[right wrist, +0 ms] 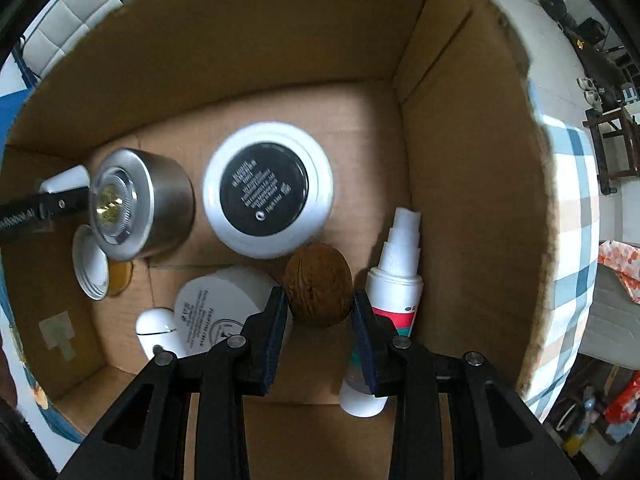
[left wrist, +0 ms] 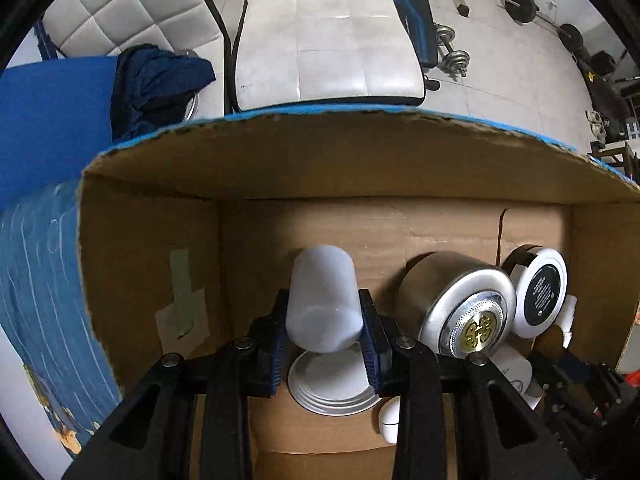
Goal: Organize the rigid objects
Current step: 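Carry the white cap and walnut into the box with both tools, then open both tools to release the cap and walnut, lift out of box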
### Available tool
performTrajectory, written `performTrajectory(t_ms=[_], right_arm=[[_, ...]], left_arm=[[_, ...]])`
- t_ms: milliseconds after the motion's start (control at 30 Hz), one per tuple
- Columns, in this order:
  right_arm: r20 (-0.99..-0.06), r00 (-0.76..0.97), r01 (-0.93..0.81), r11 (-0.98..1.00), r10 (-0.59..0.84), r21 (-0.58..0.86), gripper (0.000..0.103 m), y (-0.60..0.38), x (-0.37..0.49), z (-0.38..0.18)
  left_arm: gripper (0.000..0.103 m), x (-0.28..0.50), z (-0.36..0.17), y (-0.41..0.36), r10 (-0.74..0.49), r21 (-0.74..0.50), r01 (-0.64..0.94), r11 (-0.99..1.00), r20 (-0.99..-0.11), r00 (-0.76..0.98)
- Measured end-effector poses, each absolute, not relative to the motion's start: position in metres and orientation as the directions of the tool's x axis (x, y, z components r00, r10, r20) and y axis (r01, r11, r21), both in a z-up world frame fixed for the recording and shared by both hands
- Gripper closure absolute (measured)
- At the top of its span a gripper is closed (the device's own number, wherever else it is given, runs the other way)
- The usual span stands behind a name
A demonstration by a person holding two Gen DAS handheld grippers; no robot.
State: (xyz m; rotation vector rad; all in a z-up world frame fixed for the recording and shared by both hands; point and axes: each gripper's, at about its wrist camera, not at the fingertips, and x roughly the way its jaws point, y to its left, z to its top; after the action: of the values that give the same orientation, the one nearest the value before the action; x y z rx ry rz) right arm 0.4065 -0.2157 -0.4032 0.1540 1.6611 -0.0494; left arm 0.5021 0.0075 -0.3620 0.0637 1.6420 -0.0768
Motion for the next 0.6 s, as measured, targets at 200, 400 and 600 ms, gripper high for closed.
performTrajectory(t_ms=[200, 400, 600], right_arm=[[-0.99, -0.107, 0.145, 0.987, 0.088, 0.072, 0.067, -0.225, 0.409, -0.409], [-0.991, -0.101, 0.139, 0.988, 0.082, 0.068, 0.064, -0.229, 0.41, -0.403], [-0.996, -0.052, 0.113, 0.991, 0.076, 0.069, 0.046, -0.214, 0.402, -0.375]], left_arm=[[0.057, 0.504, -0.363, 0.006, 0.005, -0.003, 0.08, 0.997, -0.996, -0.093], [0.046, 0.501, -0.352, 0.01, -0.012, -0.016, 0.052, 0.998, -0.996, -0.085], [0.027, 0.483, -0.325, 0.016, -0.046, -0.046, 0.038, 0.998, -0.999, -0.014]])
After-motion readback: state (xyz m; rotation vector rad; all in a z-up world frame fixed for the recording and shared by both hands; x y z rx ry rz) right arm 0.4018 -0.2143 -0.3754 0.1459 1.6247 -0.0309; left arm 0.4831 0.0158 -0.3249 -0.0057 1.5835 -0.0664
